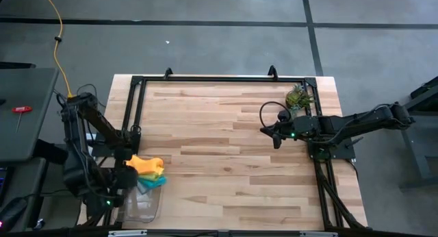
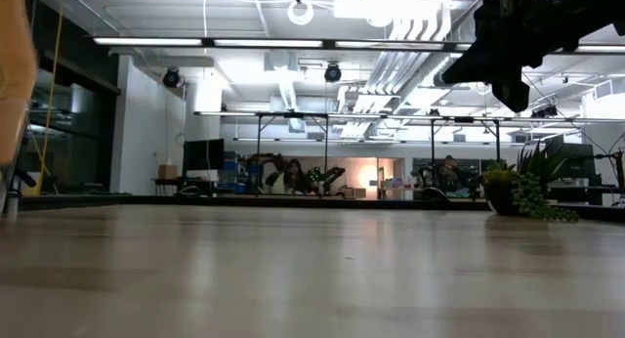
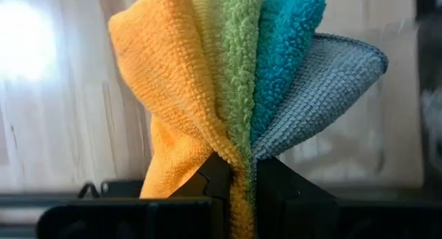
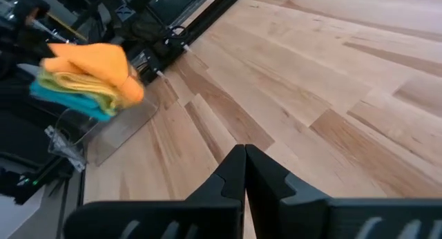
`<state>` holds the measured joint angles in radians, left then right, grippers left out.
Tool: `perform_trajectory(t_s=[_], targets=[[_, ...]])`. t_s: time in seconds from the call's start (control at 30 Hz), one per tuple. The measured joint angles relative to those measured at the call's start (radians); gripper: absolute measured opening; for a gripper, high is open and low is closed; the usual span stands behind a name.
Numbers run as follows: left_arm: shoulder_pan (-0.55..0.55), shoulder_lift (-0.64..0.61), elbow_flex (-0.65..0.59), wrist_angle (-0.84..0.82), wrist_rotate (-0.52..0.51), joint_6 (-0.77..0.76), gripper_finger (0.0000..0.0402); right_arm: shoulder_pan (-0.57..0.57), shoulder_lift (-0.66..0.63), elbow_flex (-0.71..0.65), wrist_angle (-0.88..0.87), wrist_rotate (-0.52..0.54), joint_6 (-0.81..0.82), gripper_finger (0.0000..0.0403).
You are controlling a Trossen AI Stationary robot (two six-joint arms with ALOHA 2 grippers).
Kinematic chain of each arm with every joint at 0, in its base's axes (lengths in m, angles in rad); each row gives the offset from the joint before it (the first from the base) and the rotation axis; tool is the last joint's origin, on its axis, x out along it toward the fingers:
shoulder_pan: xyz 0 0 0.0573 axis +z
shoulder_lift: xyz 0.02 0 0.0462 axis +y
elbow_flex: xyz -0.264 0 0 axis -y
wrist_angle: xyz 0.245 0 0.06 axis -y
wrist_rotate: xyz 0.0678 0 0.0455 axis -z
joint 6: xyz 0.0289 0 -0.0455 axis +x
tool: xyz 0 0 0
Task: Fold microfiber towels
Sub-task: Put the stacked microfiber cloths into the transparent bin
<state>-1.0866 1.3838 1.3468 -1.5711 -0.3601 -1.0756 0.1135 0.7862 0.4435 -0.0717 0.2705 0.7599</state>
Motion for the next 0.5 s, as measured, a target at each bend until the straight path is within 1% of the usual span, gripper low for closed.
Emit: perform_trajectory(t_s=[0.07,0.17,0.23,0.33,0.5], targets=[[0.000,0.014,-0.019,0.001,0.049,0.005,0.0022,0.000,0.000,0.000,0.000,-0.010,-0.001,0.0000],[-0.004,0.015,-0.051,0.000,0.074,-0.051,0.0022,0.000,0.000,0.000,0.000,-0.013,-0.021,0.0000],[-0.008,0.017,-0.065,0.000,0.053,-0.083,0.0022,0.000,0.000,0.000,0.000,-0.013,-0.027,0.0000],[-0.005,0.017,-0.094,0.000,0.011,-0.085,0.0022,0.000,0.000,0.000,0.000,-0.013,-0.024,0.0000],[0.003,0.017,-0.171,0.000,-0.002,-0.024,0.0021,0.000,0.000,0.000,0.001,-0.013,0.029,0.0000]])
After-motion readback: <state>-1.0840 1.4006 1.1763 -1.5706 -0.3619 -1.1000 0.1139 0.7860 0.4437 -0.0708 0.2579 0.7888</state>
